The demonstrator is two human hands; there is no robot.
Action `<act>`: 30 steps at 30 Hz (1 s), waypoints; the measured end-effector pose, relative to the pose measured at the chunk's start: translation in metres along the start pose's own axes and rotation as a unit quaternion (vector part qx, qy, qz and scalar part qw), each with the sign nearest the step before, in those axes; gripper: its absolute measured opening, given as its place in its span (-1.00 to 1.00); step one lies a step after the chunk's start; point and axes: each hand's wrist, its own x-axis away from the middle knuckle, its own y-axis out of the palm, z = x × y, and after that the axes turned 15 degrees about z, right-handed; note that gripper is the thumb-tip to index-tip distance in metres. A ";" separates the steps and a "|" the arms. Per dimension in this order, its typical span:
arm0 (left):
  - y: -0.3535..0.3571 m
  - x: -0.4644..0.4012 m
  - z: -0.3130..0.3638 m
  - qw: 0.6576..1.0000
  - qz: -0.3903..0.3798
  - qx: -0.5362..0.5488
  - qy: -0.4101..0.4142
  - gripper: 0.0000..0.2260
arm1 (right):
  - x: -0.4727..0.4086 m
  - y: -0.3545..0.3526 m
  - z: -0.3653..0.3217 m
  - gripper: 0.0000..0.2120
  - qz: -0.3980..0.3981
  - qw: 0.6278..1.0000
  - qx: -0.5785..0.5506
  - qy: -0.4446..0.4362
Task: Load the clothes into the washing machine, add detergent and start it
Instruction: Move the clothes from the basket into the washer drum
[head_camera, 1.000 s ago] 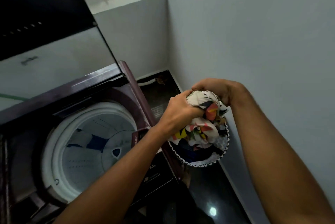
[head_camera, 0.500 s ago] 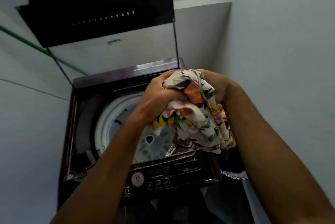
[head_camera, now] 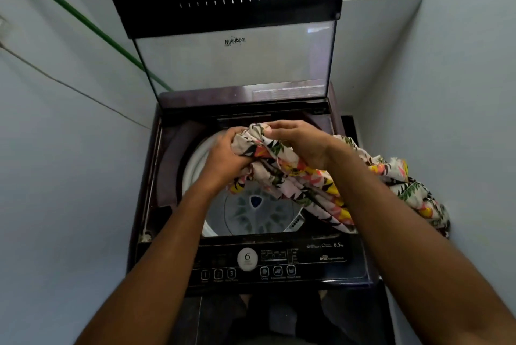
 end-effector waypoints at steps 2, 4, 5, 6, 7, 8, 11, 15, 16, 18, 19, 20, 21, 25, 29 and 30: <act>0.012 -0.004 -0.022 0.998 -0.004 -0.055 -0.011 -0.36 | -0.007 0.009 0.015 -0.68 0.041 0.999 0.012 0.000; 0.021 -0.003 -0.031 0.994 -0.052 -0.095 -0.010 -0.31 | -0.015 0.015 0.030 -0.72 0.084 0.995 0.045 0.007; 0.025 0.001 -0.030 0.990 -0.091 -0.111 -0.007 -0.29 | -0.019 0.016 0.037 -0.75 0.098 0.993 0.062 0.013; 0.030 0.004 -0.029 0.985 -0.125 -0.122 0.005 -0.27 | -0.022 0.016 0.044 -0.77 0.114 0.990 0.075 0.021; 0.033 0.007 -0.025 0.978 -0.157 -0.139 0.015 -0.26 | -0.025 0.014 0.052 -0.78 0.132 0.987 0.084 0.026; 0.036 0.009 -0.022 0.971 -0.181 -0.153 0.030 -0.26 | -0.027 0.011 0.057 -0.79 0.151 0.984 0.090 0.027; 0.051 0.015 -0.004 0.956 -0.229 -0.166 0.082 -0.31 | -0.025 -0.007 0.069 -0.83 0.212 0.970 0.118 -0.009; 0.082 0.025 0.021 0.935 -0.276 -0.154 0.163 -0.30 | -0.004 -0.043 0.069 -0.82 0.372 0.898 0.177 -0.153; 0.089 0.029 0.025 0.931 -0.280 -0.148 0.185 -0.26 | 0.002 -0.052 0.069 -0.80 0.408 0.874 0.196 -0.176; 0.110 0.039 0.037 0.909 -0.291 -0.152 0.255 -0.16 | 0.011 -0.077 0.069 -0.77 0.458 0.844 0.226 -0.162; 0.122 0.047 0.042 0.892 -0.297 -0.171 0.294 -0.10 | 0.012 -0.092 0.073 -0.76 0.465 0.841 0.240 -0.134; 0.135 0.054 0.047 0.873 -0.300 -0.202 0.327 -0.03 | 0.016 -0.104 0.072 -0.73 0.458 0.846 0.256 -0.097; 0.146 0.062 0.050 0.855 -0.302 -0.241 0.347 0.05 | 0.018 -0.115 0.075 -0.69 0.434 0.855 0.276 -0.065; 0.182 0.083 0.059 0.809 -0.281 -0.317 0.409 0.09 | 0.045 -0.149 0.080 -0.54 0.276 0.884 0.376 -0.022; 0.199 0.090 0.062 0.802 -0.251 -0.320 0.438 -0.03 | 0.066 -0.174 0.090 -0.57 0.199 0.940 0.276 0.021; 0.202 0.090 0.062 0.810 -0.256 -0.315 0.423 -0.05 | 0.069 -0.180 0.091 -0.51 0.187 0.936 0.298 0.025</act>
